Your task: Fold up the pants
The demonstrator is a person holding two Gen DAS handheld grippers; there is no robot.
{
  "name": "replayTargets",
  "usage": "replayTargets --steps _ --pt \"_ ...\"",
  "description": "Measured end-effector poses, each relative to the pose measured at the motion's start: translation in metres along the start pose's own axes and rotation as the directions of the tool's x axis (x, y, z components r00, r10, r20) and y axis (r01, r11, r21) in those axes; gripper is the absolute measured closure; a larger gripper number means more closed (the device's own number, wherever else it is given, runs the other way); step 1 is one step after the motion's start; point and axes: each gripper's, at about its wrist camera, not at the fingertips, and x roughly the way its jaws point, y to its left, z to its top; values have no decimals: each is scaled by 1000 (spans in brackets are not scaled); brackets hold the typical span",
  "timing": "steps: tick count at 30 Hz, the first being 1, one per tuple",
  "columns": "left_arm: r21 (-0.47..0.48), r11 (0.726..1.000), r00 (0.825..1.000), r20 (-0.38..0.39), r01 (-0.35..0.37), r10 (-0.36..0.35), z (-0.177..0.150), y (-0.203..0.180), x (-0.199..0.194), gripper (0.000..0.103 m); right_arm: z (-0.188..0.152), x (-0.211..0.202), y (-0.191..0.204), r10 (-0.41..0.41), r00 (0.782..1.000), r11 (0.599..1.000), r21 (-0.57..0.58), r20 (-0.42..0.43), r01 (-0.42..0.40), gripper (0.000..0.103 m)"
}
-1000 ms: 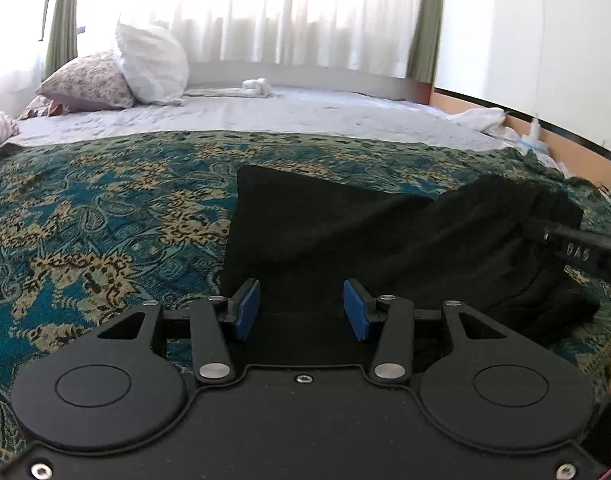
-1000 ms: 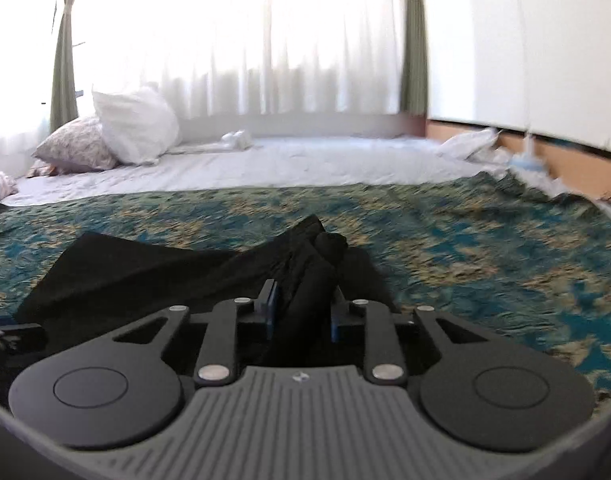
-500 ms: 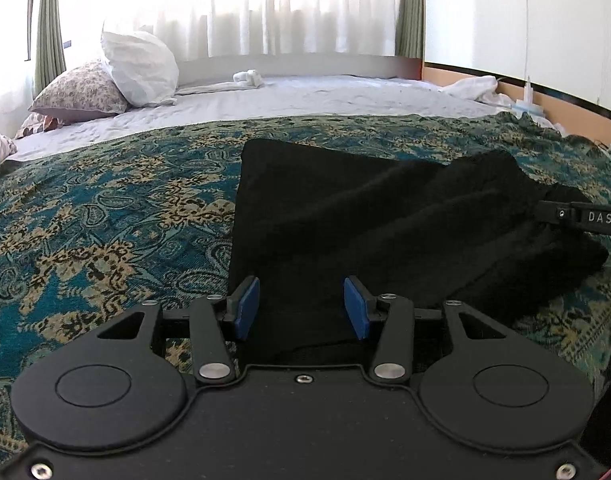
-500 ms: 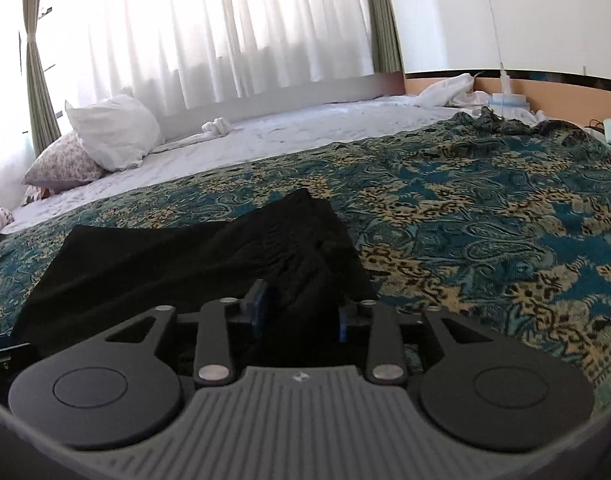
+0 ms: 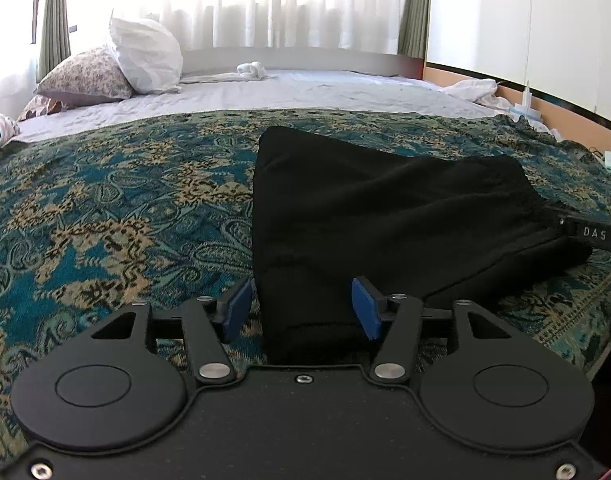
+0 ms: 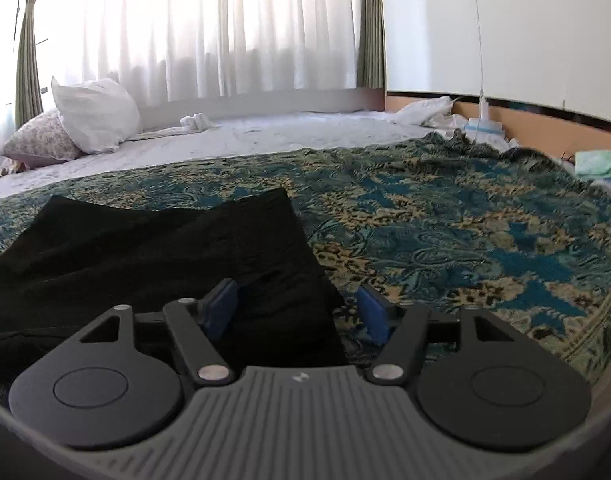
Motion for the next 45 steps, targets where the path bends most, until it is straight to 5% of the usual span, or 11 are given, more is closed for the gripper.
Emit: replayTargets --steps 6,11,16,22,23,25,26,27,39,45 --pt "-52 996 996 -52 71 -73 4 15 -17 51 11 -34 23 -17 989 997 -68 150 28 8" --pt "-136 981 984 -99 137 -151 23 45 -20 57 -2 -60 84 220 971 959 -203 94 -198 8" --pt "-197 966 962 -183 168 -205 54 70 3 48 -25 -78 155 440 898 860 -287 3 -421 11" --pt "-251 941 930 -231 226 -284 78 78 47 43 -33 -71 200 496 866 824 -283 -60 -491 37" --pt "-265 935 920 -247 236 -303 80 77 56 44 -36 -66 204 477 875 832 -278 -79 -479 55" --pt "-299 925 902 -289 234 -321 82 75 77 51 -42 -64 205 469 880 841 -265 -80 -472 58" --pt "-307 928 898 -316 209 -307 84 73 89 66 -44 -64 207 466 881 842 -267 -77 -469 59" --pt "-305 934 898 -332 186 -288 85 72 100 78 -46 -65 209 462 883 843 -272 -75 -464 59" --pt "-387 916 923 -302 111 -239 125 81 176 81 -53 -69 210 472 878 832 -288 -82 -474 59" --pt "-352 931 931 -298 100 -213 138 74 192 81 -52 -67 207 483 871 832 -266 -87 -487 59"
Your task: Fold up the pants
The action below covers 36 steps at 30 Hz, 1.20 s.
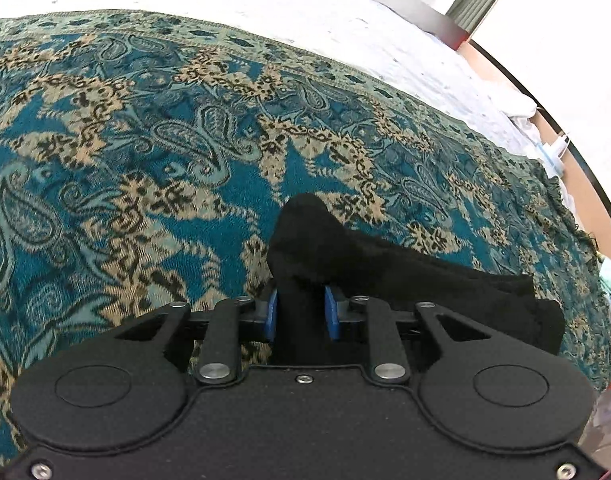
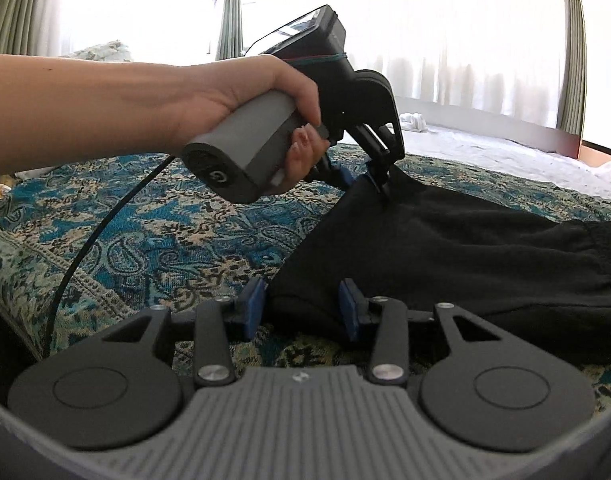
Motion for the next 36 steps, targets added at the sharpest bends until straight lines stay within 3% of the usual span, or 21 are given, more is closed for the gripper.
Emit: replayTargets --steps 13,19,21,23,26,27,31,33,36 --pt "-64 998 1000 11 30 -29 14 8 11 73 2 -2 0 6 1000 1000 -4 -6 -6 58" --pt "-85 996 999 45 11 -7 22 6 13 67 6 -5 -17 91 996 994 65 3 -91 55" --pt "-76 997 998 57 -10 14 23 3 11 56 9 -8 -24 119 993 989 91 7 -119 54" --pt "-54 998 997 70 -31 35 23 0 4 45 14 -14 -35 153 988 978 141 20 -154 45" --pt "-7 1000 995 95 -17 18 18 -1 -14 31 24 -33 -67 168 983 958 224 76 -181 38" --pt "11 1000 995 102 -11 10 15 -1 -21 24 28 -40 -81 150 984 954 247 94 -169 34" --pt "48 999 993 113 19 -24 -1 2 -43 20 40 -56 -149 6 994 955 294 110 -38 29" --pt "49 998 992 113 46 -52 -11 5 -49 17 45 -56 -187 -90 993 952 298 75 64 27" --pt "48 996 990 114 76 -81 -22 8 -53 16 48 -43 -242 -158 987 932 330 -8 152 27"
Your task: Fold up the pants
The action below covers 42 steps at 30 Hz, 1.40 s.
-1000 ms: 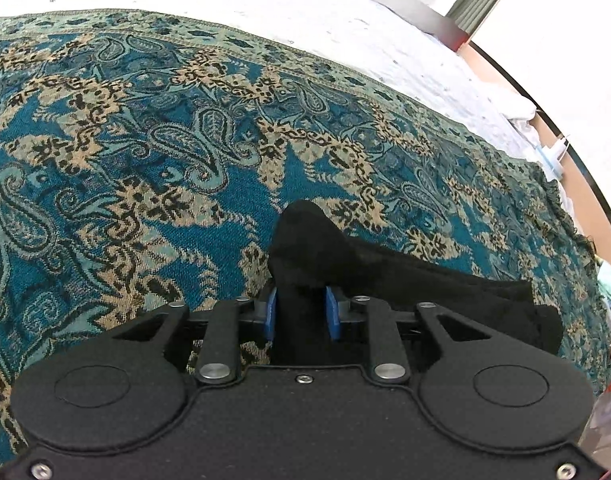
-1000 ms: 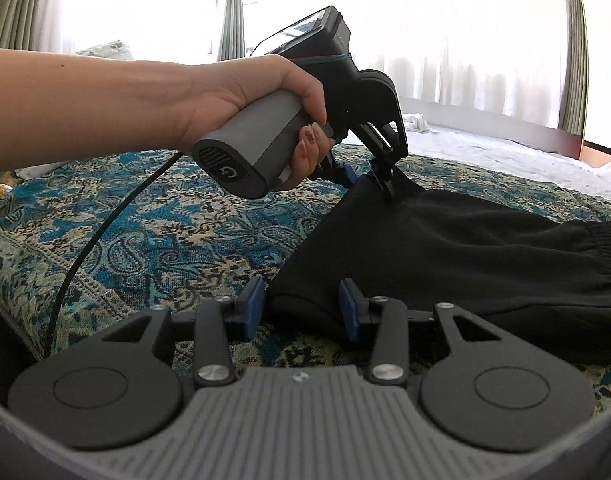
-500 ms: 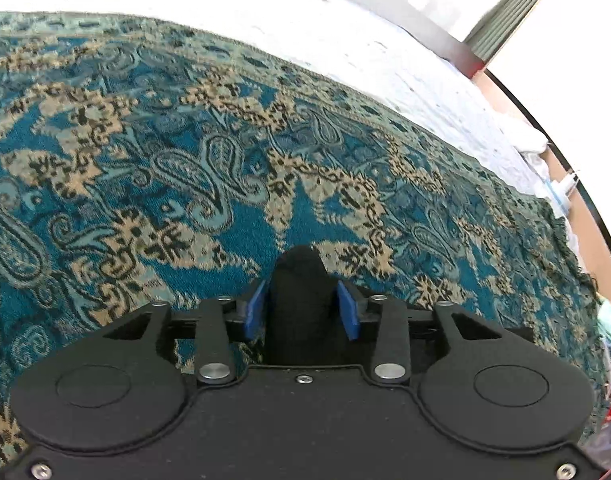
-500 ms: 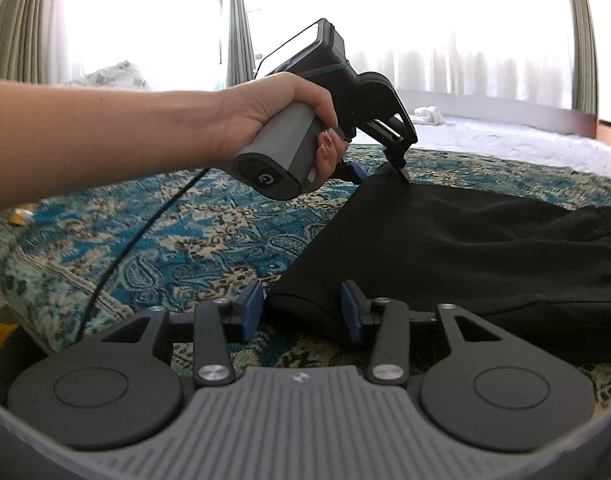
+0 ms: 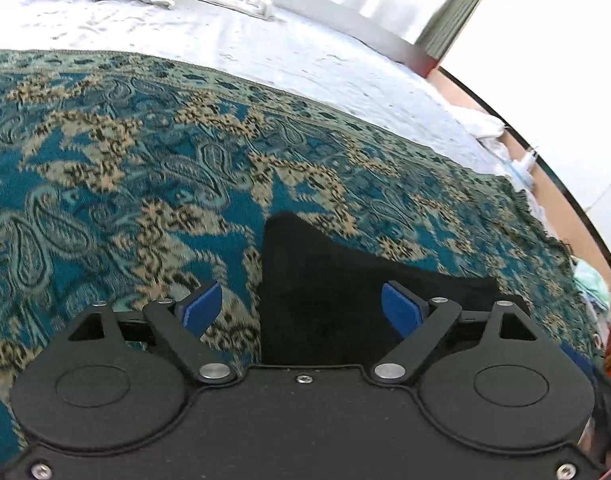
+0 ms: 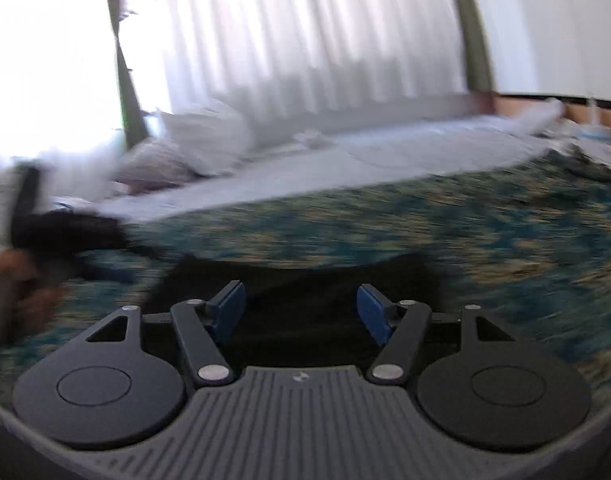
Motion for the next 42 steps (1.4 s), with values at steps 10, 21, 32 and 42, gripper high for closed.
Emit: replayTargets --steps 10,21,32,42 --pt "-5 1000 999 -23 -23 22 -11 3 25 16 21 89 -56 -5 971 1000 -26 -238 -1 22" --pt "126 992 1000 -25 -10 14 -9 -7 48 11 14 129 -79 169 944 984 108 -285 -143 21" --pt "168 985 999 -32 46 -41 0 -8 62 8 11 128 -84 216 944 973 137 -250 -186 31" --pt "95 990 995 -20 102 -101 8 -2 72 30 11 139 -86 261 935 959 171 -238 -224 38"
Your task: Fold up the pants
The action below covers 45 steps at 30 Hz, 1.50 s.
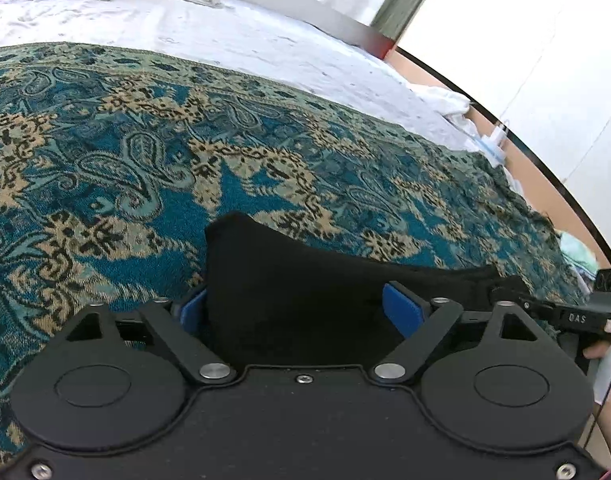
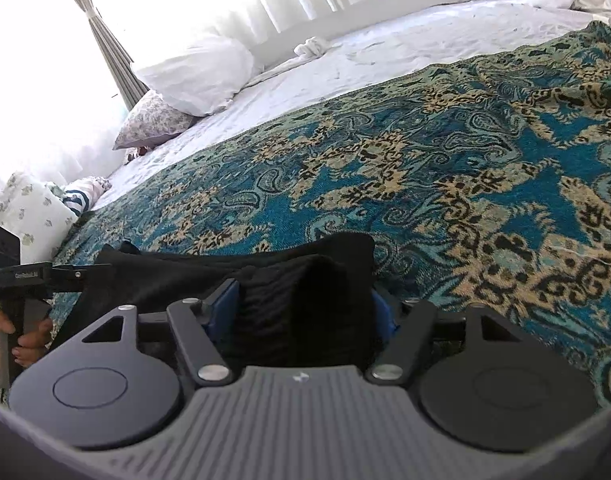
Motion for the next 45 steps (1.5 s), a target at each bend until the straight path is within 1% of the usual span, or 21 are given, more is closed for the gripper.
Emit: replayTargets --steps 1,2,3,5,7,12,18,20,22,23,25,26,27,28,30,31,33,35,41,43,45 --pt "2 1000 1000 7 -28 28 0 0 0 37 0 0 1 2 1000 1000 -3 3 -2 41" --pt "10 998 998 9 -68 68 0 -1 -1 56 -1 0 2 4 1000 1000 2 9 -4 47" --pt "21 995 995 16 -101 101 1 -1 -4 68 -2 -1 3 11 1000 1000 13 17 -11 58" --pt "18 994 994 40 -104 103 1 1 -12 79 -4 -1 7 23 999 999 26 33 -24 64" --pt "29 992 990 72 -120 118 1 -1 -19 81 -3 0 16 19 999 1000 0 47 -19 67" --pt "99 972 968 160 -212 195 6 -12 -29 82 11 10 32 2 997 1000 -28 75 0 69" --pt "32 970 954 193 -240 229 37 5 -23 82 48 36 46 -2 994 999 -45 108 7 71" --pt "25 964 949 185 -265 256 43 11 -14 82 57 49 48 -12 996 998 -62 92 17 71" --pt "27 956 945 162 -291 283 47 16 -2 80 62 64 46 -31 998 997 -67 59 34 71" --pt "30 952 943 148 -305 298 46 18 4 78 61 69 45 -42 998 996 -78 43 45 68" --pt "34 944 937 133 -329 322 42 20 13 70 58 75 42 -82 996 991 -101 20 83 54" --pt "29 941 934 137 -337 330 40 21 15 65 56 75 40 -98 995 990 -98 16 99 38" --pt "26 939 931 141 -342 336 39 22 15 60 55 74 36 -109 994 990 -91 14 110 31" --pt "26 937 929 139 -350 343 38 21 13 58 54 70 33 -108 994 990 -86 19 109 29" --pt "30 925 920 123 -379 373 37 17 11 42 50 59 30 -115 993 990 -78 35 117 22" --pt "38 918 913 120 -396 389 36 15 9 39 47 53 31 -125 991 988 -82 45 128 21" --pt "45 908 904 126 -416 408 33 11 3 25 43 41 34 -139 988 985 -95 67 145 19" --pt "50 900 896 132 -432 423 25 5 -5 17 37 28 41 -171 981 977 -115 88 181 16" --pt "125 864 869 159 -488 468 -14 -24 -36 13 5 -3 68 -271 956 929 -228 113 290 13" --pt "133 869 875 166 -477 455 -29 -32 -50 12 -8 -12 73 -294 950 913 -262 107 312 13" --pt "141 877 883 178 -459 434 -44 -38 -61 8 -20 -19 73 -309 944 904 -274 117 329 10"
